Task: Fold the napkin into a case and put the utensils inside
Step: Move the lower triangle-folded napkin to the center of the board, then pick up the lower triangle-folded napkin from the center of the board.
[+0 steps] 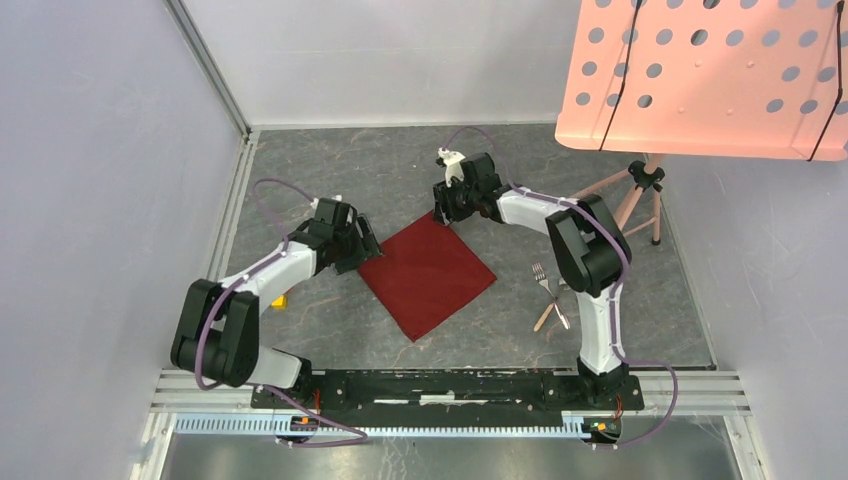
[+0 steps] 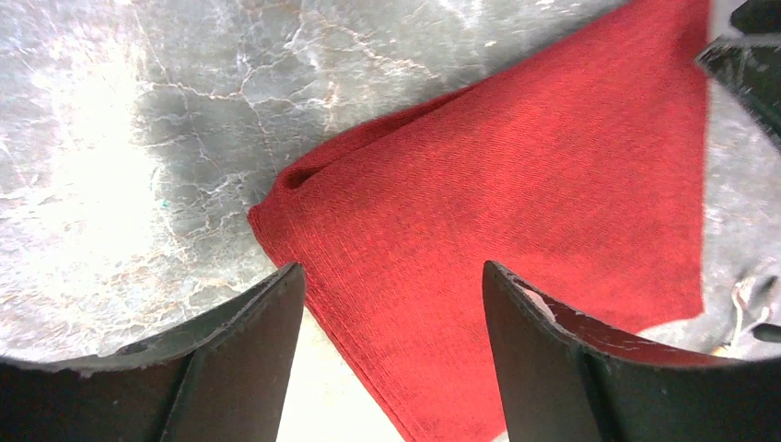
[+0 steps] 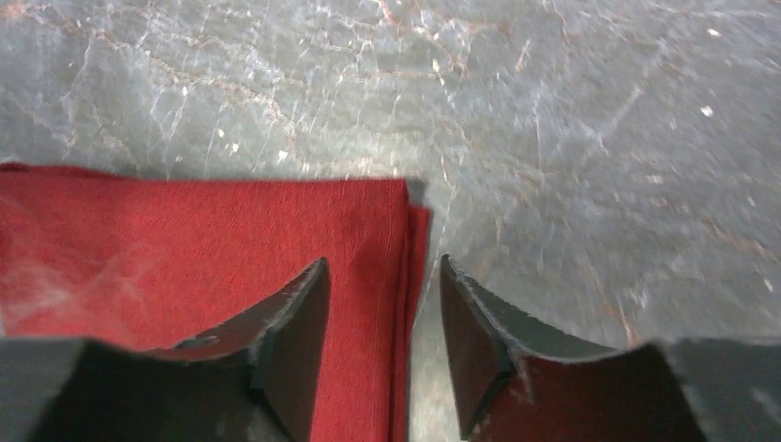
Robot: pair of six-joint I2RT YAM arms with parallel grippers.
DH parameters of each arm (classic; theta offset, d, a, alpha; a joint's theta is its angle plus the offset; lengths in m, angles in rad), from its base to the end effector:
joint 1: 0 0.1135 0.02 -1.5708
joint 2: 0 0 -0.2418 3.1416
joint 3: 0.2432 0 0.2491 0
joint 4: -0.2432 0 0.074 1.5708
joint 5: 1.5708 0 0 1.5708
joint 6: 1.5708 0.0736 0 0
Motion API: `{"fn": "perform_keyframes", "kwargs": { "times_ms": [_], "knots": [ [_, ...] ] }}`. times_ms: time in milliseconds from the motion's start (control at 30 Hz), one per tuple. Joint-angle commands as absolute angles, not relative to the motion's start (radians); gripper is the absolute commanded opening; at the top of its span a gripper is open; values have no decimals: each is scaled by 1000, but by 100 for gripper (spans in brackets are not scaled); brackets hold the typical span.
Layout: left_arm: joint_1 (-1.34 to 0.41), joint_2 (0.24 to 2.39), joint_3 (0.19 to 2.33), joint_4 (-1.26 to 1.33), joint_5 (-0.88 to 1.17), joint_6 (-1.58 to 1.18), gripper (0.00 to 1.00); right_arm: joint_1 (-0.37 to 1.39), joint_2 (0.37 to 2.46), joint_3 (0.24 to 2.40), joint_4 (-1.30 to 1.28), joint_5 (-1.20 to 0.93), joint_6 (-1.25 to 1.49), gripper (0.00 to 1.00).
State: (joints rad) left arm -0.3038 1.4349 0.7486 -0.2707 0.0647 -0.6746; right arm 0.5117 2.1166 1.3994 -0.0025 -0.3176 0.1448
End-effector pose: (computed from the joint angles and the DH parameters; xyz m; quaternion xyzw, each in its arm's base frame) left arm 0.2822 -0.0935 0.1257 -0.1660 0.9383 -0.1691 0.2520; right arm 0.4032 0.2528 0.1116 -0.2282 0.8724 0.2677 0.3394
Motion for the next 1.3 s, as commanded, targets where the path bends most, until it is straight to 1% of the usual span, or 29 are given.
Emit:
{"fn": "perform_keyframes", "kwargs": {
  "times_ms": [0, 67, 133, 200, 300, 400, 433, 500, 633, 767, 933, 1100, 1267],
  "knots": [
    [-299, 1316, 806, -322, 93, -602, 78, 548, 1906, 1360, -136, -262, 89, 58],
    [-299, 1278, 801, -323, 125, -600, 78, 581, 1826, 1278, -154, -240, 56, 67],
    [-299, 1230, 800, -356, 115, -594, 78, 636, 1755, 1196, -186, -194, 38, 73],
    [-298, 1156, 792, -406, 36, -586, 78, 719, 1694, 1115, -210, -164, 35, 77],
    [-298, 985, 750, -469, -139, -610, 78, 852, 1629, 1039, -266, -83, 70, 83],
    [-298, 760, 693, -509, -281, -635, 79, 943, 1597, 1000, -303, -67, 141, 91],
    [-298, 691, 678, -517, -300, -642, 79, 975, 1601, 1006, -320, -65, 156, 92],
    [-297, 544, 650, -515, -317, -645, 79, 1038, 1619, 1033, -352, -41, 179, 91],
    [-298, 378, 639, -519, -336, -646, 79, 1123, 1724, 1161, -458, 15, 186, 79],
    [-298, 359, 692, -574, -337, -625, 79, 1161, 1809, 1251, -520, 37, 184, 73],
    [-298, 360, 720, -613, -325, -621, 79, 1194, 1898, 1344, -566, 32, 193, 72],
    [-298, 341, 685, -583, -280, -648, 79, 1210, 1955, 1390, -591, 50, 204, 71],
    [-297, 345, 678, -578, -267, -649, 79, 1219, 1989, 1388, -605, 76, 211, 66]
  ]
}}
